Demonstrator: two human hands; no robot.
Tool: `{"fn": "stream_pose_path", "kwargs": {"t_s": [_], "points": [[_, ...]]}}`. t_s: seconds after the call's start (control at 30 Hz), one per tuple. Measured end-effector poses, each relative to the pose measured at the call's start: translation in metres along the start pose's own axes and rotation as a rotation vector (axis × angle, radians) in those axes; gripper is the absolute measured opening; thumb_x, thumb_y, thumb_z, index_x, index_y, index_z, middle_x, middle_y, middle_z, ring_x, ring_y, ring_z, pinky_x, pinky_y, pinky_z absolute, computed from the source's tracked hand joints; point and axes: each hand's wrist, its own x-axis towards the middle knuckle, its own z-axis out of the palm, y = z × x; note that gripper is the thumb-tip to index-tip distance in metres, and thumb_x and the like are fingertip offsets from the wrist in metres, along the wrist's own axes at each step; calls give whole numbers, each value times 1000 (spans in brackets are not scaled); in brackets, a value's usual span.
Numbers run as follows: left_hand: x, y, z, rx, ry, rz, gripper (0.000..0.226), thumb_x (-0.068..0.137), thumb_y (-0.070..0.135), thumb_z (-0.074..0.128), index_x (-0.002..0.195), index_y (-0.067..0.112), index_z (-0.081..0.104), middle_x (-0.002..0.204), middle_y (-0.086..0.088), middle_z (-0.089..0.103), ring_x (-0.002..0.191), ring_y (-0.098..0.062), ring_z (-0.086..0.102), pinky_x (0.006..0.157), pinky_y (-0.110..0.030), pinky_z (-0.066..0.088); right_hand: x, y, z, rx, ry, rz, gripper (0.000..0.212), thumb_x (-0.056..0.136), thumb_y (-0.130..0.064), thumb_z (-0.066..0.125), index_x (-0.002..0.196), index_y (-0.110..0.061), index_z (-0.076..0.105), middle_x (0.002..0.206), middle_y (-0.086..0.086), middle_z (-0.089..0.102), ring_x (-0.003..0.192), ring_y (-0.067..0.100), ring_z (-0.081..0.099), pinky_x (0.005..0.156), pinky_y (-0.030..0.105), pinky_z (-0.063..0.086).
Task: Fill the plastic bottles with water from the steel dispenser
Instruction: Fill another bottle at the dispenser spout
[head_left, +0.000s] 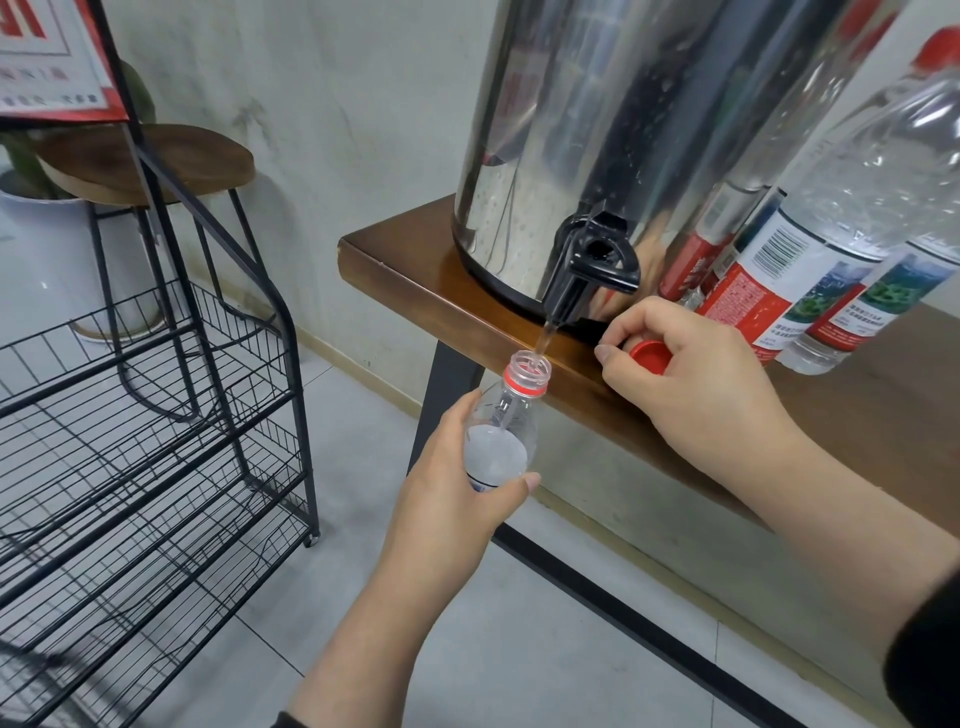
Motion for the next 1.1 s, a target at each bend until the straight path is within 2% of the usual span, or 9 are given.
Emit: {"fn": "stream_pose_path", "kwargs": {"t_s": [0.23, 0.37, 0.47, 0.6, 0.77, 0.97, 1.1], "points": [[-1, 0, 0, 11, -2, 2, 83, 81, 42, 84, 147, 51, 33, 135, 27, 52, 124, -4, 52, 84, -6, 40, 0, 1, 0, 7, 2, -3, 4, 92, -39, 67, 91, -35, 65, 91, -20, 64, 94, -9, 55, 67, 18, 48], [-1, 3, 0, 19, 7, 5, 81, 82, 41, 83, 145, 50, 34, 134, 27, 51, 122, -2, 51, 69, 3, 41, 1, 1, 1, -1, 5, -8, 5, 91, -39, 68, 88, -37, 65, 89, -19, 65, 90, -7, 57, 64, 15, 45], [0, 2, 0, 9, 20, 4, 80, 82, 39, 83, 145, 48, 36, 135, 25, 53, 124, -3, 51, 73, 7, 39, 1, 1, 1, -10, 5, -12, 5, 91, -39, 68, 87, -38, 64, 89, -20, 65, 89, -9, 56, 61, 9, 43], [-1, 3, 0, 17, 33, -12, 80, 82, 41, 83, 146, 48, 35, 137, 24, 52, 125, -4, 51, 70, 1, 41, 1, 2, 1, 13, 9, -8, 4, 91, -40, 67, 88, -37, 65, 91, -19, 65, 91, -6, 56, 68, 20, 48], [-1, 4, -1, 37, 26, -2, 81, 83, 41, 82, 147, 48, 34, 141, 27, 49, 128, 0, 46, 75, 3, 35, 1, 1, 1, 9, -1, -2, 4, 91, -40, 67, 90, -38, 65, 92, -19, 65, 91, -6, 57, 66, 19, 46], [-2, 5, 0, 40, 30, 3, 81, 83, 43, 82, 147, 49, 33, 143, 26, 49, 132, -3, 47, 92, -14, 38, 0, 0, 1, 12, 5, 1, 4, 91, -40, 67, 89, -37, 65, 91, -19, 65, 91, -6, 56, 67, 20, 46], [-2, 5, 0, 48, 23, -3, 80, 83, 43, 82, 146, 49, 33, 139, 27, 49, 126, -1, 47, 85, -8, 37, 0, 0, 1, 11, 2, 3, 4, 91, -40, 67, 89, -37, 65, 92, -19, 64, 92, -6, 56, 69, 23, 49]]}}
